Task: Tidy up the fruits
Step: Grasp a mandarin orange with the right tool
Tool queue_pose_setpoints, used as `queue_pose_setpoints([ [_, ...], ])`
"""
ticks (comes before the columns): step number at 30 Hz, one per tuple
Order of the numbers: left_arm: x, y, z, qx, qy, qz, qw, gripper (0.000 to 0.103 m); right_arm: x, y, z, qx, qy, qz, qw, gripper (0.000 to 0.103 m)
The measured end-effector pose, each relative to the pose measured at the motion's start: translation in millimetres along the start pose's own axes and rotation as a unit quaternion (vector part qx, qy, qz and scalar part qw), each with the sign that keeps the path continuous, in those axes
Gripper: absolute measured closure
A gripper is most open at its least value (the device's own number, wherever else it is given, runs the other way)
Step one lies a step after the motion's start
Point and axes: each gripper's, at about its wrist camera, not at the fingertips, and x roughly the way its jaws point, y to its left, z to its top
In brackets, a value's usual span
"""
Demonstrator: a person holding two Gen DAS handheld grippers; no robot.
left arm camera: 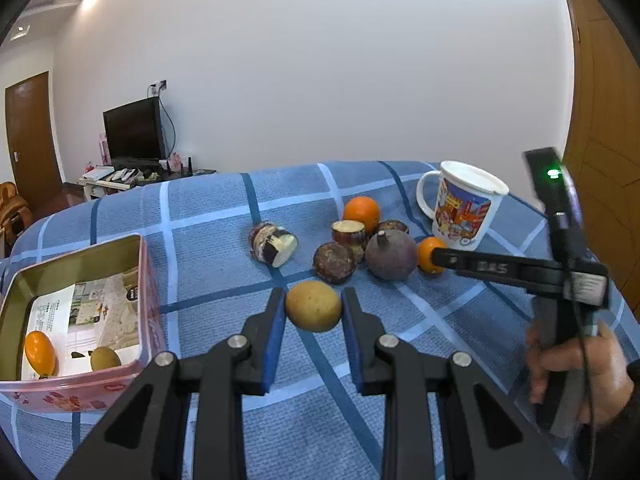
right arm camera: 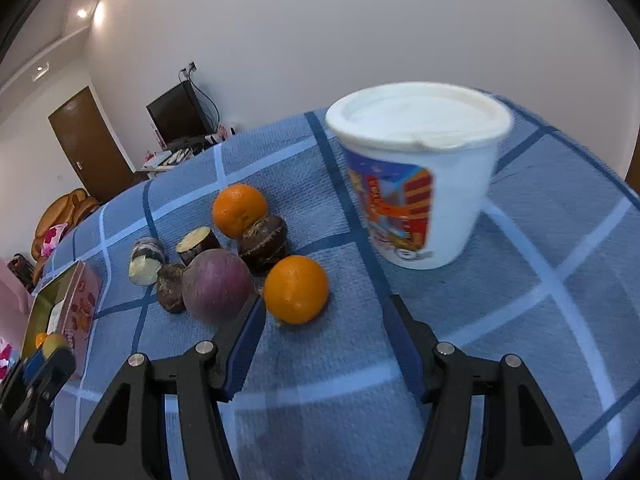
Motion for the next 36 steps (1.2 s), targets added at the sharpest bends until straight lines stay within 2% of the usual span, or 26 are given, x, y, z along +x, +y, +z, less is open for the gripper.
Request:
queue_pose_setpoints([
  [4,-0.5,0.5,-1.9,0.004,0.002,0.003,1.0000,0.074,16.2,8.8,7.3,0.000,0.017,-0.005,1.000,0.044],
  [8,1.4,1.2,-2.4,0.004,0.006,0.006,1.0000,0.074,21.9,20.6,8.5,-0.023,0.025,-0.026,0.999,0.053],
  [10,2.5,1.7,-2.8,0.006,0.006,0.009,0.9999,0.074,21.4,22.8,7.9,-0.031,0.024,-0.029,0.999,0.063],
  [12,2.3,2.8,-3.4,0.007,0.006,0.013,0.9999,0.074,18.4,22.1,5.9,-0.030,0.023,-0.032,0.999,0.063],
  [14,-0.2,4.9,-3.6,0.005,0.004,0.013,0.9999,0.074,9.6,19.4,2.8,-0.023,0.009,-0.028,0.999,0.063],
  [19,-10.9,13.0,-1.7,-0.001,-0.012,0.020,0.9997,0.074,-34.2,25.2,-12.9,-0.023,-0.079,0.004,0.997,0.063],
  [24,-24.2,23.9,-5.1,-0.002,-0.025,0.027,0.9993,0.074,-65.1,49.9,-32.9,-0.039,-0.137,0.057,0.988,0.063],
  [27,-30.8,35.0,-6.4,-0.005,-0.032,0.035,0.9989,0.074,-74.2,66.6,-46.7,-0.037,-0.148,0.075,0.985,0.063],
  [36,-42.6,65.2,-7.8,-0.005,-0.044,0.072,0.9964,0.074,-84.9,126.0,-67.7,-0.090,-0.178,0.058,0.978,0.063],
])
